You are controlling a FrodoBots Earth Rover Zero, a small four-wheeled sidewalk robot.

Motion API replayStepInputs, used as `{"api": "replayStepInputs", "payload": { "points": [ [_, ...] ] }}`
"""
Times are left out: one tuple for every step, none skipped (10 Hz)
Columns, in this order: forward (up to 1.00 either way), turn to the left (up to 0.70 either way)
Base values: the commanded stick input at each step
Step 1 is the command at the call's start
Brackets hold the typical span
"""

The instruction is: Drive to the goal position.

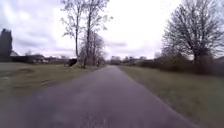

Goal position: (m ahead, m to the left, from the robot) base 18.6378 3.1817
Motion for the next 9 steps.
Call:
{"api": "replayStepInputs", "payload": {
  "points": [
    [1.00, 0.00],
    [1.00, 0.00],
    [1.00, 0.00],
    [1.00, 0.00],
    [1.00, 0.00],
    [1.00, 0.00],
    [1.00, 0.00],
    [1.00, 0.00],
    [1.00, 0.00]
  ]
}}
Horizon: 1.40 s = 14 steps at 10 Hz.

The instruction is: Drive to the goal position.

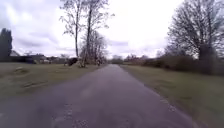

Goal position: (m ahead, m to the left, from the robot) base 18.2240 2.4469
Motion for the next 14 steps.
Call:
{"api": "replayStepInputs", "payload": {
  "points": [
    [1.00, 0.00],
    [1.00, 0.00],
    [1.00, 0.00],
    [1.00, 0.00],
    [1.00, -0.13],
    [1.00, -0.40],
    [1.00, -0.40],
    [1.00, -0.40],
    [1.00, -0.10],
    [1.00, 0.00],
    [1.00, 0.00],
    [1.00, 0.00],
    [1.00, 0.00],
    [1.00, 0.00]
  ]
}}
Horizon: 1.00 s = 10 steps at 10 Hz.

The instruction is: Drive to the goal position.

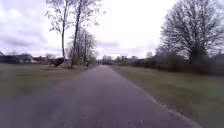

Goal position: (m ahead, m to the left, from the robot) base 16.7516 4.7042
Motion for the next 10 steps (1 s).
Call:
{"api": "replayStepInputs", "payload": {
  "points": [
    [1.00, 0.00],
    [1.00, 0.00],
    [1.00, 0.00],
    [1.00, 0.00],
    [1.00, 0.00],
    [1.00, 0.00],
    [1.00, 0.00],
    [1.00, 0.00],
    [1.00, 0.00],
    [1.00, 0.00]
  ]
}}
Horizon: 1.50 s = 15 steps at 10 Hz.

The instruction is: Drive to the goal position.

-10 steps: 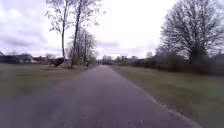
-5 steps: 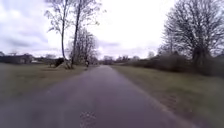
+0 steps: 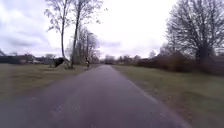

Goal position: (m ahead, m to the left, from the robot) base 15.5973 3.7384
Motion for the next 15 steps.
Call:
{"api": "replayStepInputs", "payload": {
  "points": [
    [1.00, 0.00],
    [1.00, 0.00],
    [1.00, 0.00],
    [1.00, 0.00],
    [1.00, 0.00],
    [1.00, 0.00],
    [1.00, 0.00],
    [1.00, 0.00],
    [1.00, 0.00],
    [1.00, 0.00],
    [1.00, 0.00],
    [1.00, 0.00],
    [1.00, 0.00],
    [1.00, 0.00],
    [1.00, 0.00]
  ]
}}
